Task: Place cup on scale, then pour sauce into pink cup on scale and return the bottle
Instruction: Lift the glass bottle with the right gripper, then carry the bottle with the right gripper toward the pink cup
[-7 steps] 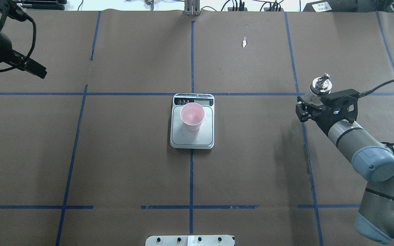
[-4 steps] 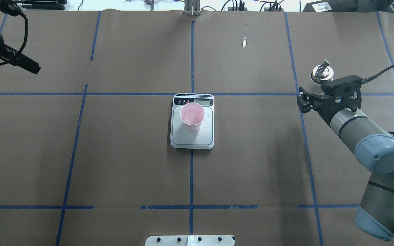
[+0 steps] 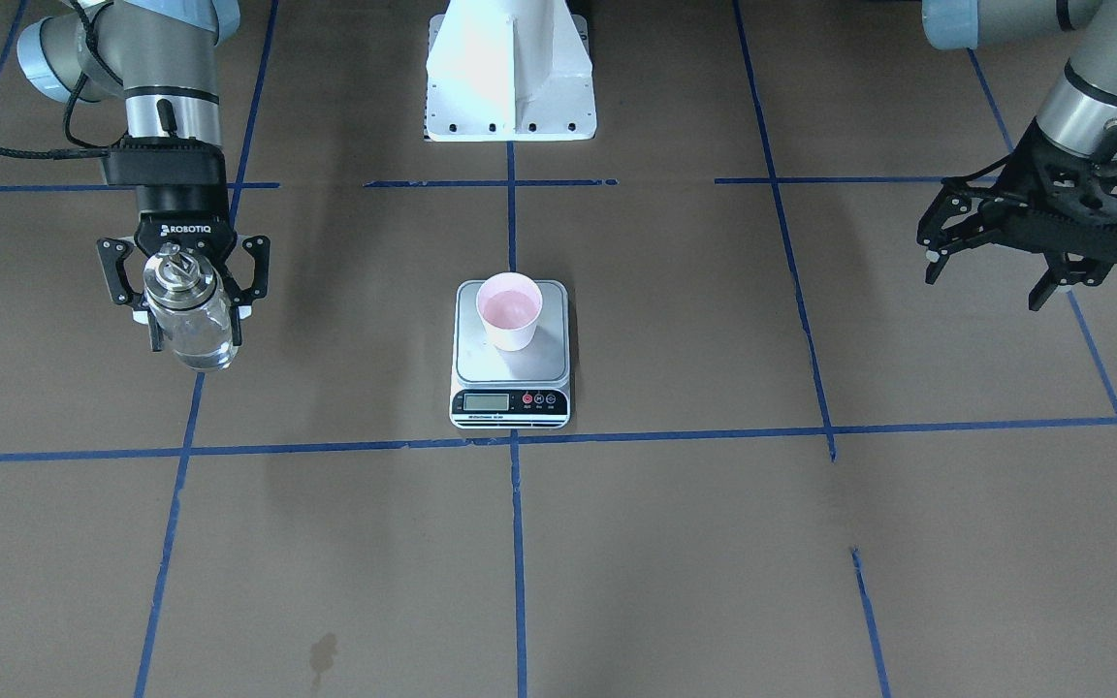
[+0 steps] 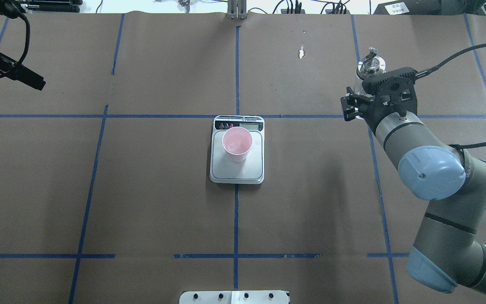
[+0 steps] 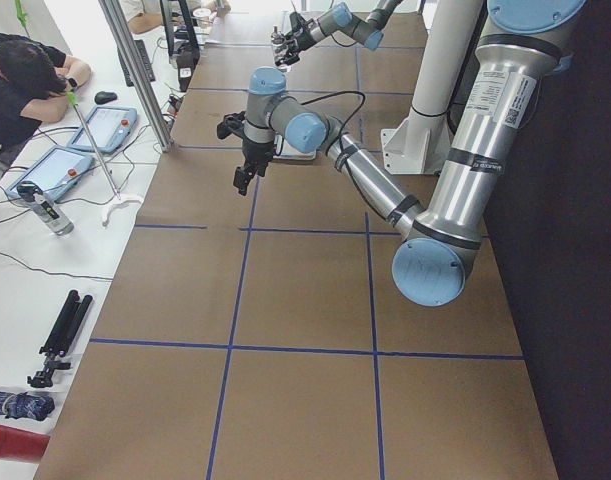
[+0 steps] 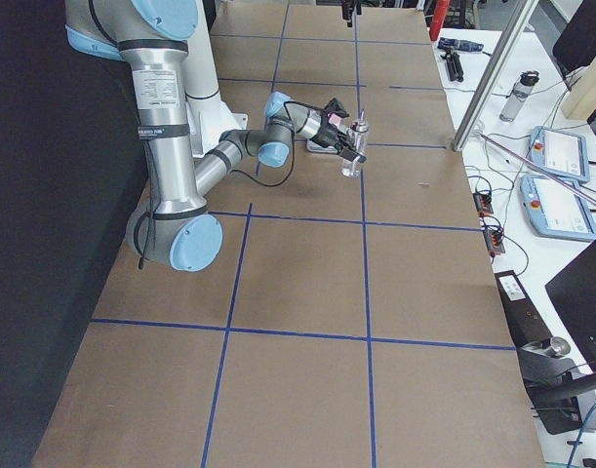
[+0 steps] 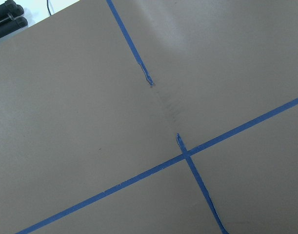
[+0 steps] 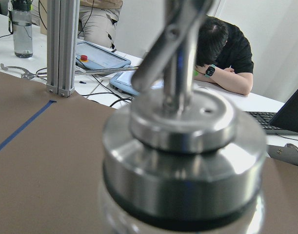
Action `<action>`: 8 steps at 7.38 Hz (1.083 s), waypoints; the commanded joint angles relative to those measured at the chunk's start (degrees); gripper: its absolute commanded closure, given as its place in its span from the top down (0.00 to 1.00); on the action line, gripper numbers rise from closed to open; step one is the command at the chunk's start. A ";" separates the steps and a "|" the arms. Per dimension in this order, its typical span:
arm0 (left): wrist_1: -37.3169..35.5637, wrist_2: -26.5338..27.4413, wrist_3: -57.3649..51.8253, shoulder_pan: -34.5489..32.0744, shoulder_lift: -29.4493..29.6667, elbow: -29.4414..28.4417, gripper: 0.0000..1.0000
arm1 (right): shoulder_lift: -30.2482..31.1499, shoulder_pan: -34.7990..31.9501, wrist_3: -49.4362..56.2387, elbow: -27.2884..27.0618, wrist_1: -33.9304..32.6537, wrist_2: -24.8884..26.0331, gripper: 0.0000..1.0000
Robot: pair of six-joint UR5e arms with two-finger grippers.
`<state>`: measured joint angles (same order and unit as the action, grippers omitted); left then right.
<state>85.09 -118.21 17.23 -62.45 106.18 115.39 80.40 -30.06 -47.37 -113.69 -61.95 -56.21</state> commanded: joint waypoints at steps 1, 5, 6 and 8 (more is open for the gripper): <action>0.16 0.00 0.00 -0.04 -0.01 -0.25 1.00 | -1.21 1.32 2.17 0.49 -2.12 1.37 0.00; 0.25 0.00 -0.09 -0.30 -0.01 -0.43 1.00 | -2.78 5.26 19.56 3.02 -3.43 8.81 0.00; 0.34 0.00 -0.35 -0.83 -0.01 -0.86 1.00 | -7.93 5.63 22.64 5.65 -3.62 9.19 0.00; 0.16 0.00 -7.43 -4.15 -0.01 -3.22 1.00 | -9.38 9.65 23.37 7.34 -5.79 18.37 0.00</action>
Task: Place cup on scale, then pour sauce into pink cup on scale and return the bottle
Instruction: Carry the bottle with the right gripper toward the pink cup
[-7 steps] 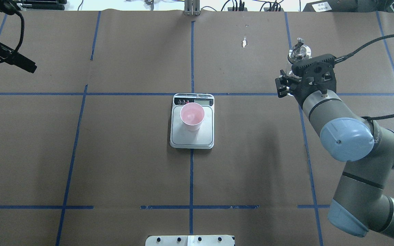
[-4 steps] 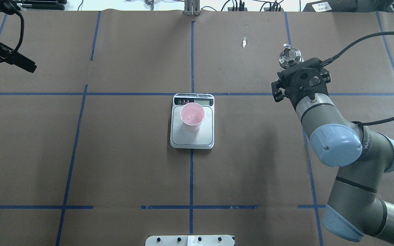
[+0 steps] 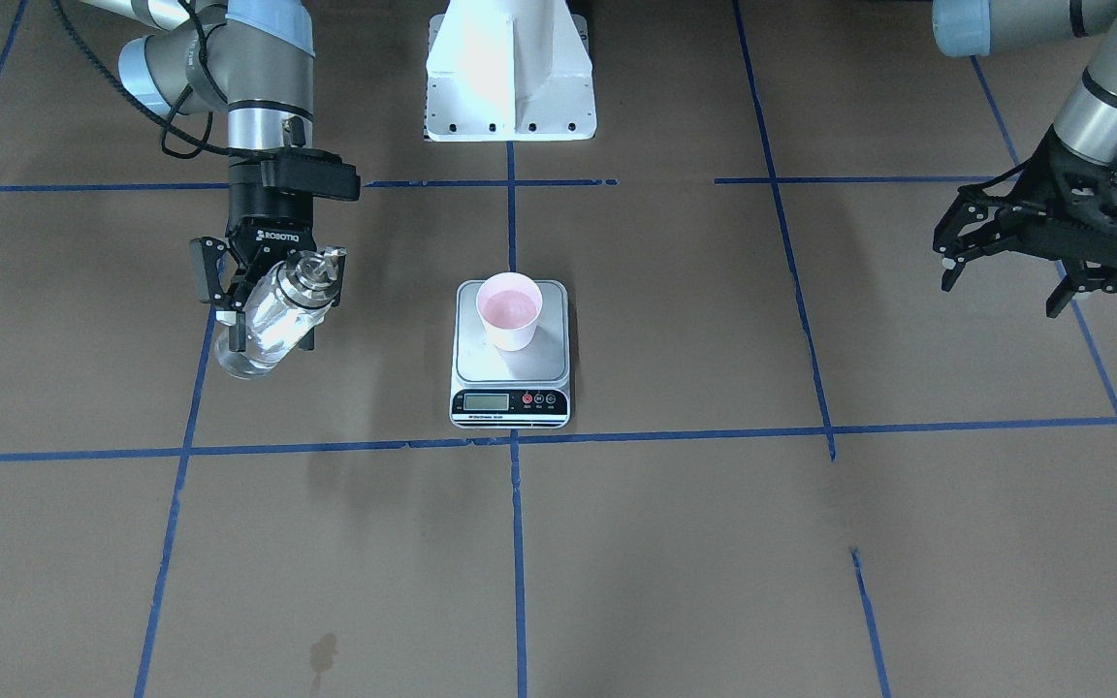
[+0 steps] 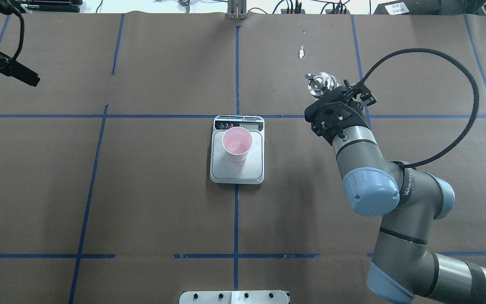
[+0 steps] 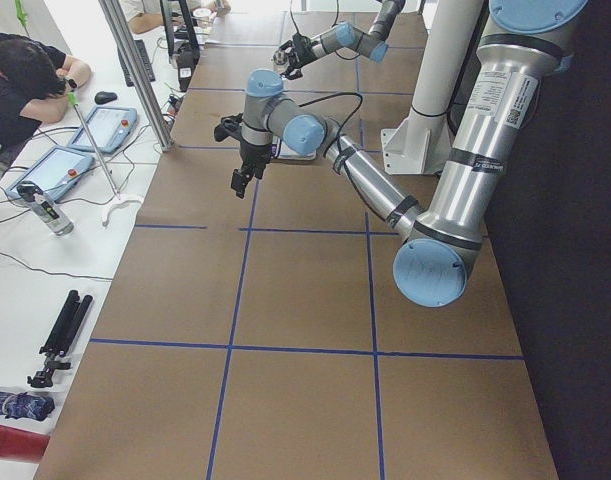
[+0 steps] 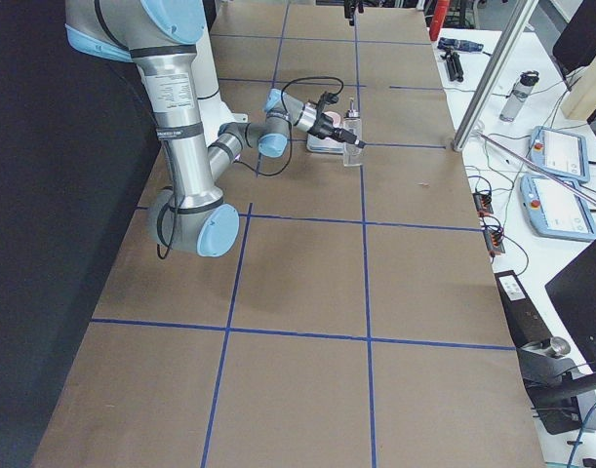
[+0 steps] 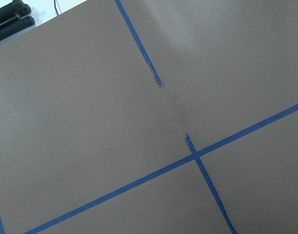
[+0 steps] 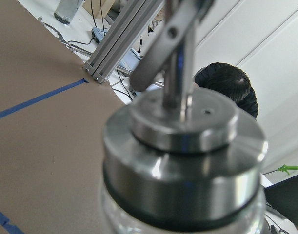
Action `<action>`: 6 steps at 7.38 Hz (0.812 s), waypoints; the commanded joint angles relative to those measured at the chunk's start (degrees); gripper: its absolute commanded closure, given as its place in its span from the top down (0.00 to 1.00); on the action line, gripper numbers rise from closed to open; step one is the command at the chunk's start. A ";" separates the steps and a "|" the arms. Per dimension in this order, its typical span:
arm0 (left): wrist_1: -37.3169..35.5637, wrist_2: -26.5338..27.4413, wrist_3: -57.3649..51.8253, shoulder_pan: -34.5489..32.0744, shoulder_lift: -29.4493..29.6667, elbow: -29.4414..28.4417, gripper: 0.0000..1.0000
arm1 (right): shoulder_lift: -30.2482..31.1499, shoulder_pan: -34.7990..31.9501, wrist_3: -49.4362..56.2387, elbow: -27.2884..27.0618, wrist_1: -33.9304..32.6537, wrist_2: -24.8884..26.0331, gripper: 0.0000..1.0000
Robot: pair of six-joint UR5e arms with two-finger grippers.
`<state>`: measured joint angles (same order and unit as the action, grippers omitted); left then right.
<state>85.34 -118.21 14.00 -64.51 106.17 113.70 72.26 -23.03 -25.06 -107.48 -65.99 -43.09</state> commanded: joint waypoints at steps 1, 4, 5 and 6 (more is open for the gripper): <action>0.17 0.00 -9.63 -4.11 -0.09 -3.82 1.00 | -2.46 3.51 1.94 1.13 -4.30 5.91 0.00; 1.84 -8.12 -21.34 -16.31 -1.22 -14.52 1.00 | -2.74 4.92 9.04 1.22 -5.73 10.65 0.00; 3.85 -10.61 -19.20 -16.35 -1.14 -17.78 1.00 | -2.56 5.62 11.07 1.40 -5.73 13.45 0.00; 6.48 -10.64 -21.88 -18.26 -1.92 -18.34 1.00 | -2.47 6.41 11.09 1.92 -5.73 15.39 0.00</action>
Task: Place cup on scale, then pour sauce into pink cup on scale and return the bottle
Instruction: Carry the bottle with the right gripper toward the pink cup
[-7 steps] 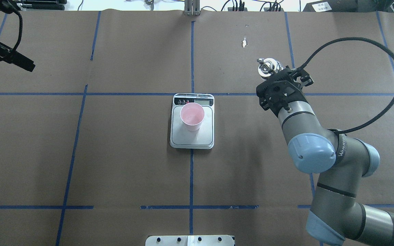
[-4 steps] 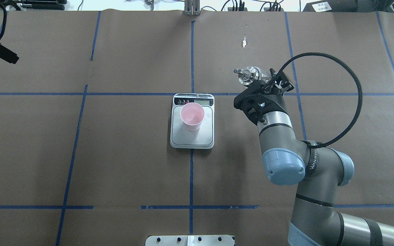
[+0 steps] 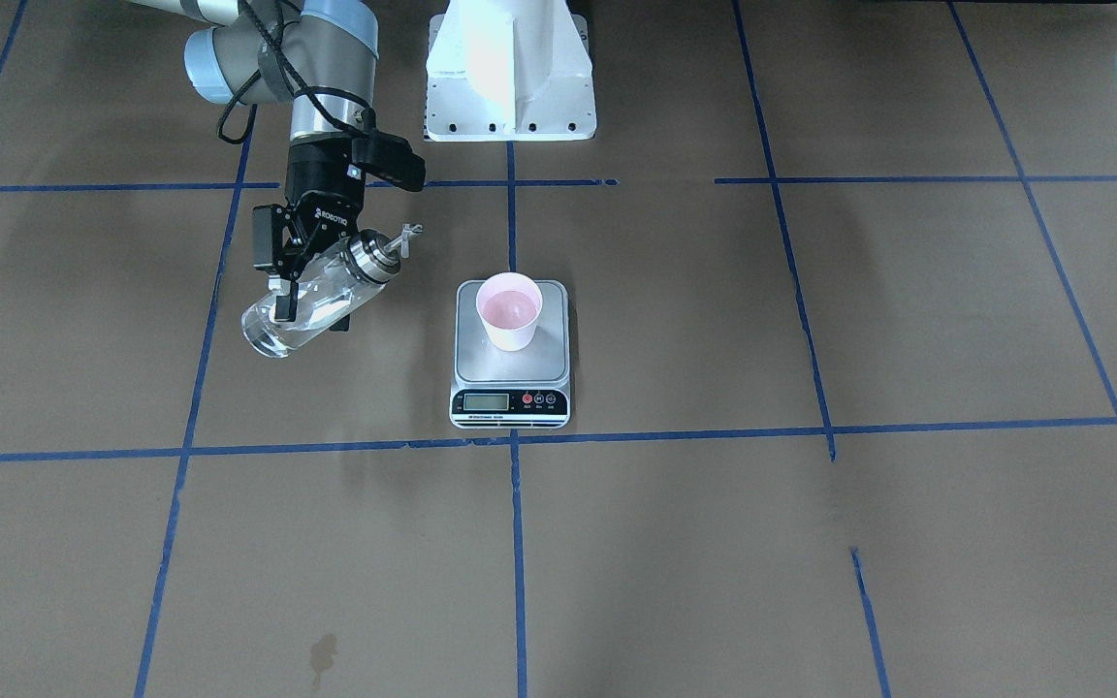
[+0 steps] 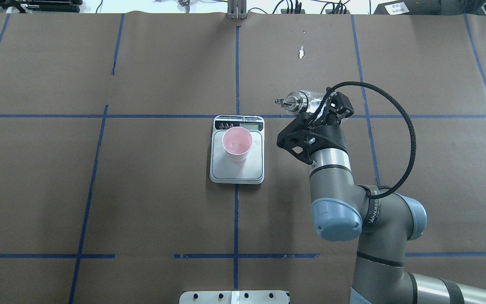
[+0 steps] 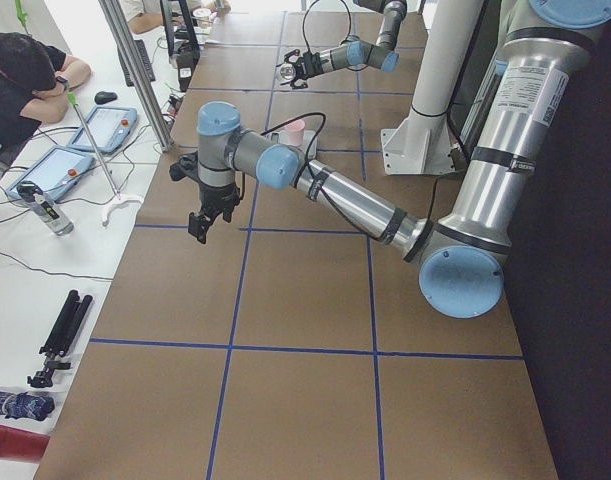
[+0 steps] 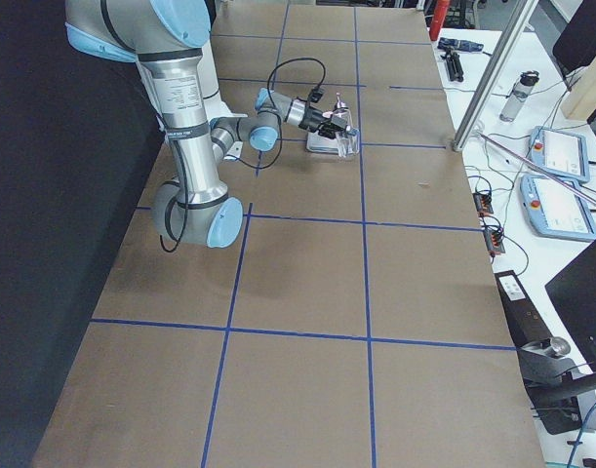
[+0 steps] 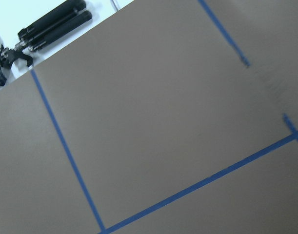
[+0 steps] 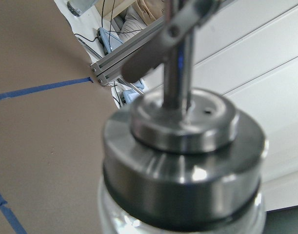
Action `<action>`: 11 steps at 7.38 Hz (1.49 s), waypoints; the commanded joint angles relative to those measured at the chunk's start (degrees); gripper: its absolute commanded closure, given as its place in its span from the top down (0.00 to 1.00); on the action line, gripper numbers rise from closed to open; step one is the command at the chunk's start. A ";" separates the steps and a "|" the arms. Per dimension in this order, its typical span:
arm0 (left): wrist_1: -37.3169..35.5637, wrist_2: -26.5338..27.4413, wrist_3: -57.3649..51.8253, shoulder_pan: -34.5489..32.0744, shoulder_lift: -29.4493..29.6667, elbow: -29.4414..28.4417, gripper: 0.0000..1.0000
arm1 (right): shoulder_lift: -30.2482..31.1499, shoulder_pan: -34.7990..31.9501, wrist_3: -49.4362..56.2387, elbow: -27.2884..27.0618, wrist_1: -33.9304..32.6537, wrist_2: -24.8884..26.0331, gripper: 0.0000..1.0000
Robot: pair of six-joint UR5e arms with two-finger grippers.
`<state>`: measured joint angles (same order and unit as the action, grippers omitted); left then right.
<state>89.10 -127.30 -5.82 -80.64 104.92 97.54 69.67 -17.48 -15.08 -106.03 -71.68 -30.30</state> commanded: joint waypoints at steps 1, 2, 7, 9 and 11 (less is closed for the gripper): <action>7.19 -1.55 -8.10 -2.59 -3.12 -2.44 1.00 | 0.03 1.91 1.28 1.86 -1.35 5.66 0.00; 11.06 -1.55 -10.33 -2.59 -5.06 -2.52 1.00 | -0.06 3.14 1.28 2.66 -5.28 8.73 0.00; 11.89 0.11 -10.18 -2.86 -6.57 -4.63 1.00 | -4.81 3.86 4.95 6.62 -13.93 11.13 0.00; 11.98 1.00 -10.35 -2.86 -6.40 -4.90 1.00 | -4.81 3.94 6.29 7.24 -14.02 12.80 0.00; 11.98 1.00 -10.44 -2.86 -6.40 -4.99 1.00 | -5.07 3.94 10.24 7.50 -14.02 14.21 0.00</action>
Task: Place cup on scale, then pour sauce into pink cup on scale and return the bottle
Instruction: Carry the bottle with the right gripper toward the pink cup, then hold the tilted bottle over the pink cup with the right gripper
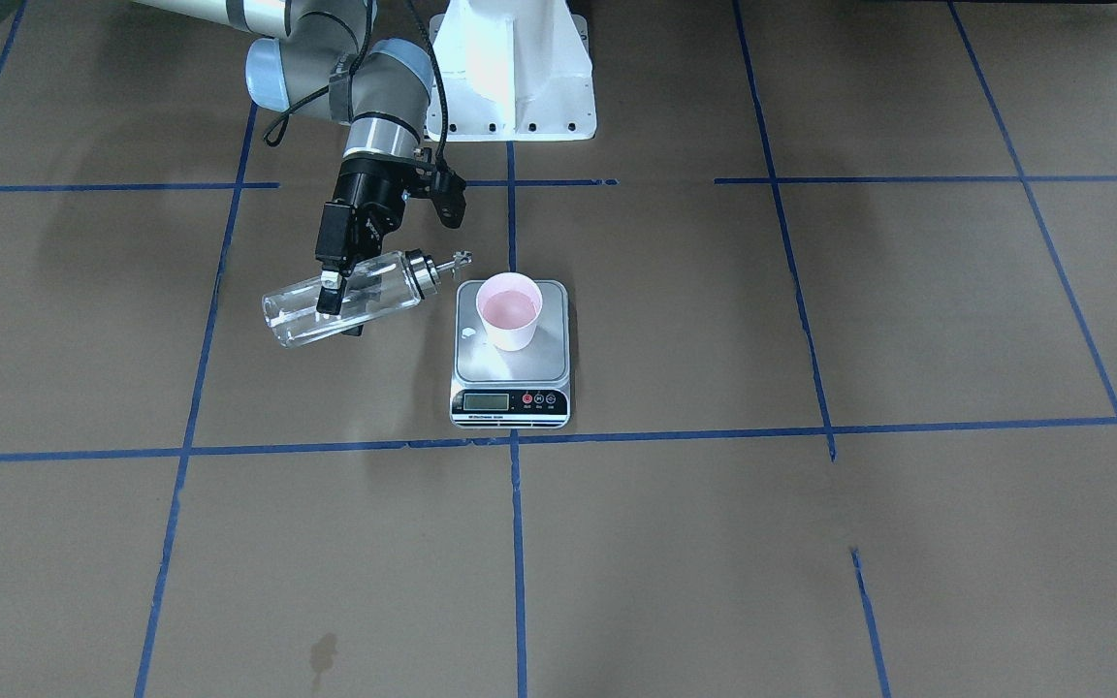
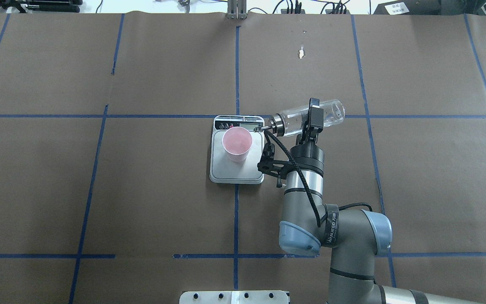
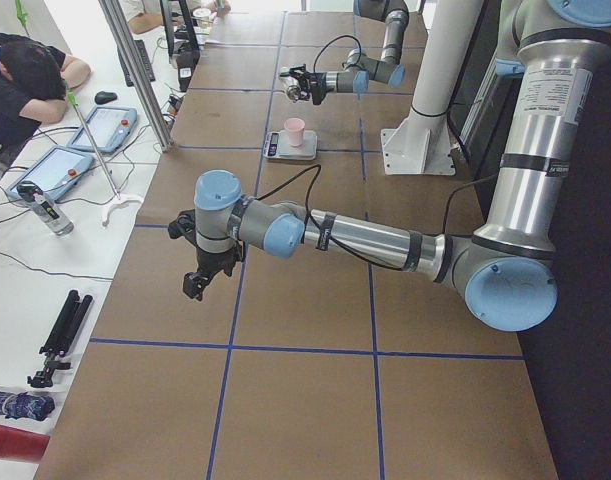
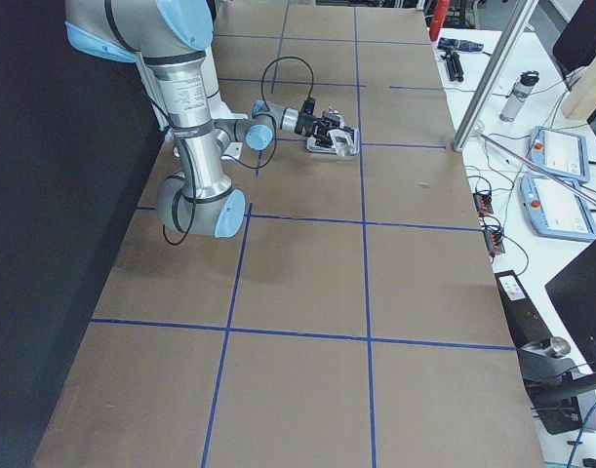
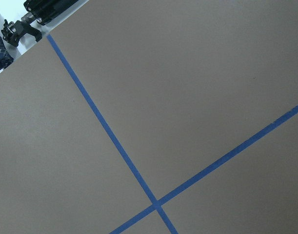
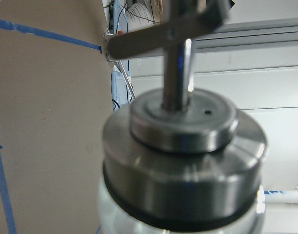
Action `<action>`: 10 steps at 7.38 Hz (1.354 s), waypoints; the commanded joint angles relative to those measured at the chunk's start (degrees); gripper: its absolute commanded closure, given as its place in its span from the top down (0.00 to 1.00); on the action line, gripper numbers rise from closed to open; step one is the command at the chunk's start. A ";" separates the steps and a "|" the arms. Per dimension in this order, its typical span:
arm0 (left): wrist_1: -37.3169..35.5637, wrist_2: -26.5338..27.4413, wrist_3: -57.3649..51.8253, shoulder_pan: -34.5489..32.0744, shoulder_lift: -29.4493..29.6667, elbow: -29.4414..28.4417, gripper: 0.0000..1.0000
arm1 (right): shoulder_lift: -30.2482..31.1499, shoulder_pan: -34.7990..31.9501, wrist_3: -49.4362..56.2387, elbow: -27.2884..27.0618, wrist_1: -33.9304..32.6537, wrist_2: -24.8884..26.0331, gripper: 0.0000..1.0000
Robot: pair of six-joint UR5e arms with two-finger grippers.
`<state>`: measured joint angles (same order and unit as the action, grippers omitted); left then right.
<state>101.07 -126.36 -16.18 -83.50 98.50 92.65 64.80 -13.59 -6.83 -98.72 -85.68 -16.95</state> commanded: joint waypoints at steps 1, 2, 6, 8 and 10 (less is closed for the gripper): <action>0.00 0.06 -0.08 0.00 0.02 -0.19 1.00 | -0.98 0.05 3.57 0.72 -0.02 1.04 0.00; 0.00 0.14 -0.08 0.00 0.02 -0.28 1.00 | -2.21 -0.03 4.97 1.85 -0.02 1.65 0.00; 1.23 0.14 -0.08 0.00 0.02 -1.33 1.00 | -3.27 -0.12 9.73 3.45 -0.02 3.93 0.00; 1.23 0.06 -0.08 0.00 0.02 -1.33 1.00 | -3.37 -0.21 11.22 3.71 -0.02 4.11 0.00; 1.23 0.14 -0.08 0.00 0.11 -1.24 1.00 | -3.36 -0.39 12.19 4.32 -0.02 5.59 0.00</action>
<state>102.30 -126.28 -16.26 -83.50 98.58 91.34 61.48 -13.87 4.44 -94.85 -85.69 -12.50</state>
